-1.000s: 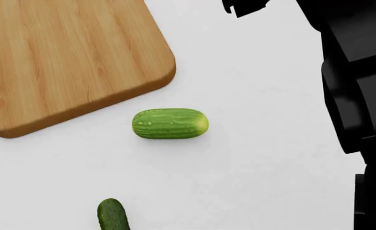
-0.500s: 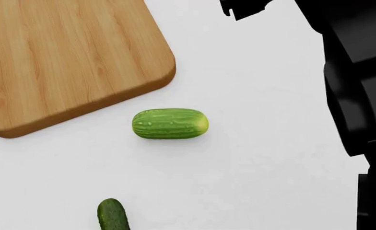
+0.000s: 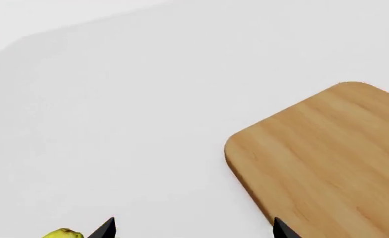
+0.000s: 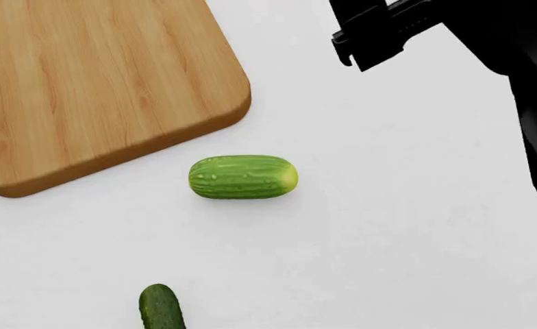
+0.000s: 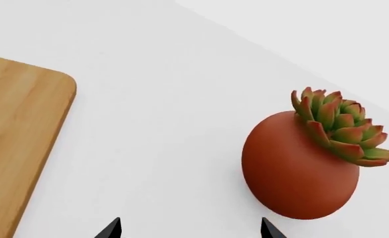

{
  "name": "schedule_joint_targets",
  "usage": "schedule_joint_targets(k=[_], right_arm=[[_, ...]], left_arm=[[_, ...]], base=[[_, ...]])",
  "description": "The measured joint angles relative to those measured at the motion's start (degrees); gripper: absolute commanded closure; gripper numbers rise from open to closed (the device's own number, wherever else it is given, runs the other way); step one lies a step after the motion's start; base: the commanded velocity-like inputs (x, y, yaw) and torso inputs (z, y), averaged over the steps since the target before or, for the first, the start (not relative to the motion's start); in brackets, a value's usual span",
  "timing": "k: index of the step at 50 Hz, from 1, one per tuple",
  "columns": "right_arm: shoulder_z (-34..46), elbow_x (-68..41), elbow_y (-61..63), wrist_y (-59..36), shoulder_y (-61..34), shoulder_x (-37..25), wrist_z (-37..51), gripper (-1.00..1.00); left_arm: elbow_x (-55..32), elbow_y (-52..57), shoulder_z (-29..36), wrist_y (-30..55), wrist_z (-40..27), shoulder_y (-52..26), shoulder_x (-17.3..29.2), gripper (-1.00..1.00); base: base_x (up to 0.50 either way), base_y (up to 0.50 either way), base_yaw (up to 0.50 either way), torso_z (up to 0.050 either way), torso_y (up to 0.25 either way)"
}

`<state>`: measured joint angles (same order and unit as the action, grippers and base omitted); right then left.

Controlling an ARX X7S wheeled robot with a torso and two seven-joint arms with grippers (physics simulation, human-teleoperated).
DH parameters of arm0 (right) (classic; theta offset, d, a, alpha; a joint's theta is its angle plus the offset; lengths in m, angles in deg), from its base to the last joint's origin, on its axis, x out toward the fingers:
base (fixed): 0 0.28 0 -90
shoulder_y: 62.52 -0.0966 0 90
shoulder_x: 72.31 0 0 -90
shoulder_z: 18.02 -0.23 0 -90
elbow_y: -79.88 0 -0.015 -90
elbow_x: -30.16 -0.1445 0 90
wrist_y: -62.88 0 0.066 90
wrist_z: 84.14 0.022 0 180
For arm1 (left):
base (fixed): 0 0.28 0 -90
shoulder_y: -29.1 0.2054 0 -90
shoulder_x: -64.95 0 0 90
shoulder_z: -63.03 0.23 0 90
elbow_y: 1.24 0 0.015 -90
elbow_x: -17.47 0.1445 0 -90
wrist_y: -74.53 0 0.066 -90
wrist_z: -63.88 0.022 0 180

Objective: Clear the non-vegetable object off the cutting board and place the vegetables onto it.

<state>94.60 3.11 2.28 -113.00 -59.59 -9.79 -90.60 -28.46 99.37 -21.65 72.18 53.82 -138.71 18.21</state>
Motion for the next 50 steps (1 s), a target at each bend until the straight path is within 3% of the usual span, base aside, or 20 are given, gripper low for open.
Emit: schedule_joint_targets(k=[13,24,33,50], right_arm=[[7.51,-18.81,-0.91,-2.72,-6.16,-6.44,7.41,-1.00],[14.37,-26.70,-2.61,-2.37,-9.21,-8.80,7.88,-1.00],[17.11,-36.93,-5.26,-3.20,-10.54,-9.18,12.16,-1.00],[20.05,-71.07,-9.49,-0.63,-10.87,-10.70,37.10,-1.00]], left_arm=[[-23.29,6.18,-9.20,1.22,-17.08,5.76,1.12,-1.00],[-38.98,9.46,-14.84,-0.13,-28.61,9.59,2.89,-1.00],[-43.79,11.35,-17.15,-1.90,-31.77,13.05,3.84,-1.00],[-46.92,12.27,-17.14,-4.16,-33.56,14.55,5.45,-1.00]], base=[[0.00,0.00,0.00,0.000,0.000],[0.00,0.00,0.00,0.000,0.000],[0.00,0.00,0.00,0.000,0.000],[0.00,0.00,0.00,0.000,0.000]])
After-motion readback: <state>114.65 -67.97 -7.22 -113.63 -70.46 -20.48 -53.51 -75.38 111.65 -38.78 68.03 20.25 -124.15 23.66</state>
